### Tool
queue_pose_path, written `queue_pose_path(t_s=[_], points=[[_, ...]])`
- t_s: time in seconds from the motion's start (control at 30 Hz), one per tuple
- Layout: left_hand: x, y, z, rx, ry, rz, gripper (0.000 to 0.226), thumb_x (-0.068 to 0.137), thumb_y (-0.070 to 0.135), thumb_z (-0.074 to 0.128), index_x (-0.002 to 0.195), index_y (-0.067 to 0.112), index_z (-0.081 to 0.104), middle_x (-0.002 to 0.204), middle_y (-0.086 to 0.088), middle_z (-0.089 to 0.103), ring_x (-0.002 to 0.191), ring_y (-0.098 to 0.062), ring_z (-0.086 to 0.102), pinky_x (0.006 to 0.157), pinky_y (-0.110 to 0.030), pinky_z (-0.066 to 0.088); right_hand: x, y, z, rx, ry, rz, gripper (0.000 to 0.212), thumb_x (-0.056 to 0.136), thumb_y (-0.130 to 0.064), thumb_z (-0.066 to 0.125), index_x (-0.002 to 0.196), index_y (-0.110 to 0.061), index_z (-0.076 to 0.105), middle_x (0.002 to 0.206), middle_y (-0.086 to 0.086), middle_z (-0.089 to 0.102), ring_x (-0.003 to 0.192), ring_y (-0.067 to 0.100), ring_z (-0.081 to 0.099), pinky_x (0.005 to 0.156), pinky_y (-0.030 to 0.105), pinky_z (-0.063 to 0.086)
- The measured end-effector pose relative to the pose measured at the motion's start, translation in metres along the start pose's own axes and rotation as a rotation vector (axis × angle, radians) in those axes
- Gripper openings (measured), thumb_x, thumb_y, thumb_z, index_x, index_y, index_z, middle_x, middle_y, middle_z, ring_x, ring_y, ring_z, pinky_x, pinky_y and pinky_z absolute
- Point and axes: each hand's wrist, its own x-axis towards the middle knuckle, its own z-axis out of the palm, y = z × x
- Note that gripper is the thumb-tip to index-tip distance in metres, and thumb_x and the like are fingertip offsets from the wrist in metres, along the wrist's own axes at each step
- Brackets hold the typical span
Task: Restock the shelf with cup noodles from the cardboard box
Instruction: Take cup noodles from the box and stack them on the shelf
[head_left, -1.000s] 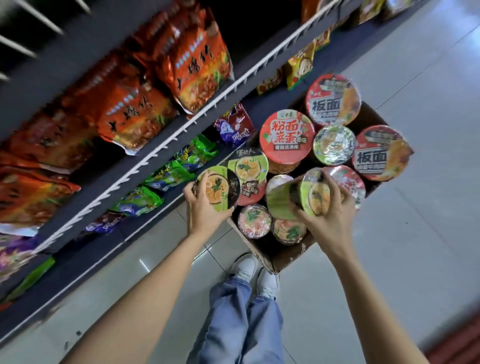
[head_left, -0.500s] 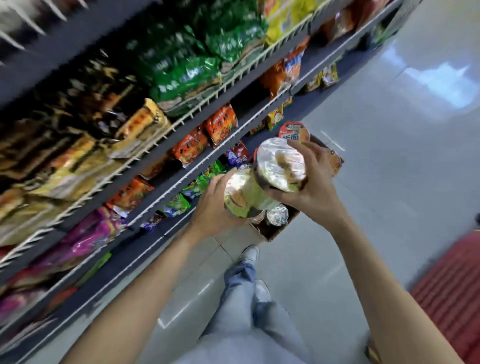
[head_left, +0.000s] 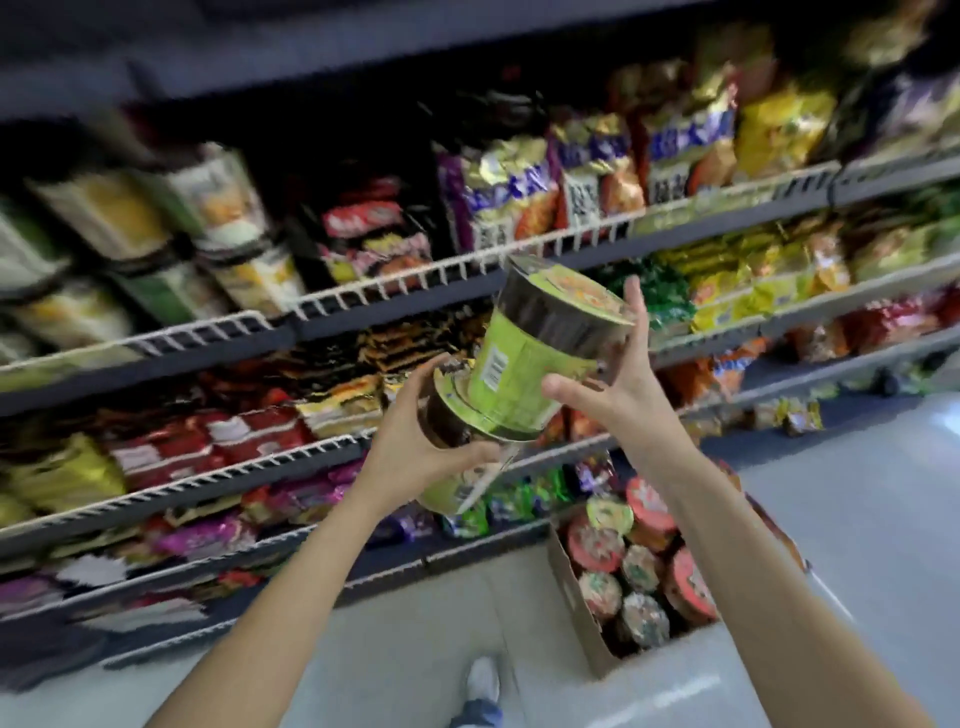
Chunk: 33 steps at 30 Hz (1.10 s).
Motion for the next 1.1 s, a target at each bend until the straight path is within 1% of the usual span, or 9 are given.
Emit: queue_pose_path(t_s=[0.07, 0.17, 0.23, 0.33, 0.37, 0.6, 0.7, 0.8, 1.1], points=[[-0.005, 0.011, -0.033, 0.010, 0.111, 0.010, 0.094, 0.047, 0.055, 0.086, 0.127, 0.035, 0.040, 0.119, 0.023, 0.054, 0.105, 0.019, 0.050, 0.081, 0.000, 0.038, 0.018, -0.019, 0.025, 0.006, -0.057, -0.044, 0.128, 0.061, -0.037, 0.081, 0.146, -0.044, -0.016, 0.142, -0.024, 0.031, 0.124, -0.007, 0.042, 0.096, 0.019, 0.047], [-0.009, 0.038, -0.086, 0.061, 0.249, 0.053, 0.090, 0.046, 0.063, 0.078, 0.124, 0.043, 0.038, 0.117, 0.028, 0.050, 0.104, 0.021, 0.047, 0.080, 0.002, 0.037, 0.051, -0.052, 0.066, 0.002, -0.109, -0.101, 0.138, 0.048, -0.059, 0.086, 0.143, -0.051, -0.014, 0.155, -0.010, 0.026, 0.137, 0.011, 0.036, 0.112, 0.045, 0.033], [-0.013, 0.057, -0.128, 0.142, 0.367, 0.099, 0.092, 0.050, 0.063, 0.080, 0.128, 0.040, 0.038, 0.119, 0.028, 0.050, 0.105, 0.023, 0.046, 0.084, 0.001, 0.038, 0.074, -0.079, 0.101, 0.069, -0.165, -0.139, 0.134, 0.048, -0.054, 0.087, 0.146, -0.044, -0.003, 0.151, -0.002, 0.036, 0.132, 0.014, 0.043, 0.110, 0.045, 0.037], [-0.011, 0.081, -0.178, 0.335, 0.536, 0.192, 0.104, 0.047, 0.063, 0.082, 0.136, 0.035, 0.037, 0.131, 0.013, 0.053, 0.120, 0.001, 0.050, 0.101, -0.025, 0.043, 0.100, -0.111, 0.147, 0.216, -0.233, -0.177, 0.098, 0.056, -0.035, 0.086, 0.137, -0.018, 0.033, 0.132, 0.004, 0.056, 0.118, 0.023, 0.058, 0.099, 0.048, 0.047], [-0.013, 0.086, -0.197, 0.418, 0.608, 0.218, 0.106, 0.047, 0.062, 0.083, 0.138, 0.033, 0.036, 0.133, 0.011, 0.051, 0.123, -0.004, 0.048, 0.103, -0.030, 0.041, 0.108, -0.121, 0.166, 0.241, -0.265, -0.202, 0.090, 0.058, -0.034, 0.088, 0.132, -0.017, 0.038, 0.129, 0.004, 0.058, 0.117, 0.023, 0.059, 0.097, 0.046, 0.049], [-0.002, 0.109, -0.329, 0.848, 0.969, 0.337, 0.105, 0.054, 0.050, 0.085, 0.141, 0.019, 0.036, 0.138, 0.002, 0.048, 0.126, -0.018, 0.043, 0.105, -0.037, 0.034, 0.163, -0.176, 0.303, 0.433, -0.447, -0.295, 0.091, 0.060, -0.031, 0.087, 0.134, -0.019, 0.037, 0.128, 0.006, 0.058, 0.113, 0.020, 0.061, 0.093, 0.043, 0.053], [0.012, 0.104, -0.391, 0.932, 1.033, 0.349, 0.105, 0.053, 0.050, 0.084, 0.141, 0.017, 0.037, 0.138, 0.001, 0.048, 0.126, -0.018, 0.043, 0.104, -0.034, 0.032, 0.189, -0.194, 0.363, 0.495, -0.448, -0.311, 0.087, 0.061, -0.034, 0.080, 0.134, -0.021, 0.036, 0.127, 0.001, 0.058, 0.113, 0.017, 0.061, 0.089, 0.038, 0.055], [0.028, 0.088, -0.455, 0.944, 1.047, 0.349, 0.105, 0.054, 0.051, 0.084, 0.141, 0.018, 0.036, 0.137, 0.002, 0.048, 0.125, -0.019, 0.043, 0.103, -0.039, 0.037, 0.221, -0.209, 0.429, 0.522, -0.391, -0.298, 0.080, 0.072, -0.025, 0.080, 0.134, -0.020, 0.029, 0.120, -0.003, 0.057, 0.109, 0.013, 0.060, 0.087, 0.037, 0.056], [0.083, 0.013, -0.632, 0.611, 1.055, 0.244, 0.105, 0.050, 0.055, 0.085, 0.138, 0.024, 0.038, 0.136, 0.007, 0.050, 0.125, -0.014, 0.047, 0.105, -0.041, 0.038, 0.329, -0.239, 0.618, 0.391, -0.311, -0.311, 0.098, 0.065, -0.038, 0.083, 0.140, -0.031, 0.020, 0.122, -0.003, 0.057, 0.112, 0.019, 0.057, 0.098, 0.048, 0.047]])
